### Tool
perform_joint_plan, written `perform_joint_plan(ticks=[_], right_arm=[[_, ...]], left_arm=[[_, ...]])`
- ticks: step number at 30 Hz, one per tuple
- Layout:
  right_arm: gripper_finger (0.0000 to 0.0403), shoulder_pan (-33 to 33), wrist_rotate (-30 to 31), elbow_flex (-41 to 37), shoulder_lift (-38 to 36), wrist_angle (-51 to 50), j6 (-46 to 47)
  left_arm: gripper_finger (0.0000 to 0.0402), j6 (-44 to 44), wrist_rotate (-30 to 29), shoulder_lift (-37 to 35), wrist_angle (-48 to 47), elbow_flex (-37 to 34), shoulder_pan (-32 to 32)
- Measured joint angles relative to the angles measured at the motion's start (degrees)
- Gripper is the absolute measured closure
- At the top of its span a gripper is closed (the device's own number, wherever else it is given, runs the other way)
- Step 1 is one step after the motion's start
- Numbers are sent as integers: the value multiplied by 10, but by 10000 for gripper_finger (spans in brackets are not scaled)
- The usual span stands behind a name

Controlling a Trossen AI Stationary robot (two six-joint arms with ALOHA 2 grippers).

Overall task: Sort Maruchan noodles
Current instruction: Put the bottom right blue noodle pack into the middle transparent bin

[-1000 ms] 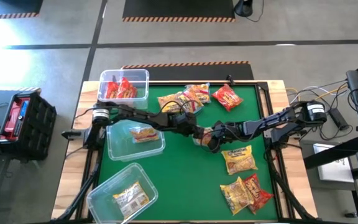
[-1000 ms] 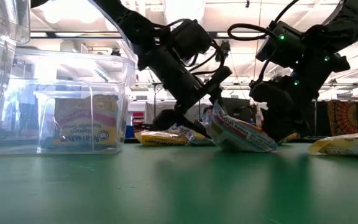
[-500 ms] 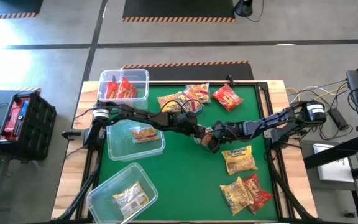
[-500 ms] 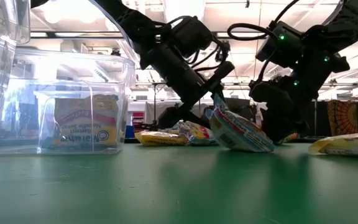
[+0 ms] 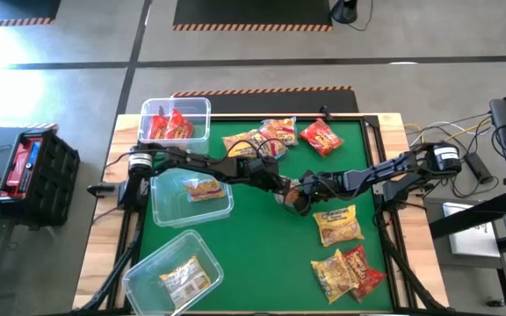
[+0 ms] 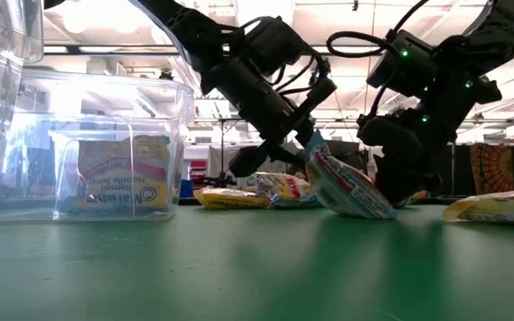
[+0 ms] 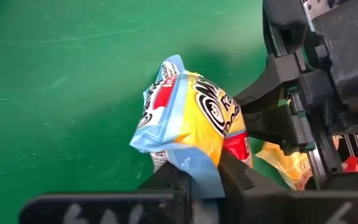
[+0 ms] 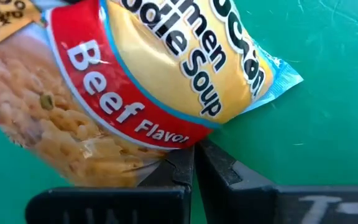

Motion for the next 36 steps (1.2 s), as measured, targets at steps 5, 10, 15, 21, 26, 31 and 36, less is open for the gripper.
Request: perform_joint_plan(ticks=[5, 10, 15, 21, 26, 31, 36], right_arm=[[394, 0, -5, -1, -28, -20, -14], [394, 0, 0, 0, -48, -69, -14], [393, 0, 3, 0, -74, -91, -14], [393, 0, 10, 0, -114, -113, -18], [394, 0, 24, 0, -135, -115, -16], [394, 0, 35, 1, -142, -117, -18], [394, 0, 36, 0, -135, -119, -21]], left_arm=[[399, 0, 1, -2, 2, 0, -1], [401, 11, 4, -12, 3, 0, -1], [401, 38, 6, -38, -13, 2, -1], [401, 76, 2, -80, -56, 2, 6], [401, 107, -19, -131, -124, 3, 9], [401, 140, -64, -204, -202, 3, 13], [401, 172, -88, -287, -269, 3, 14]])
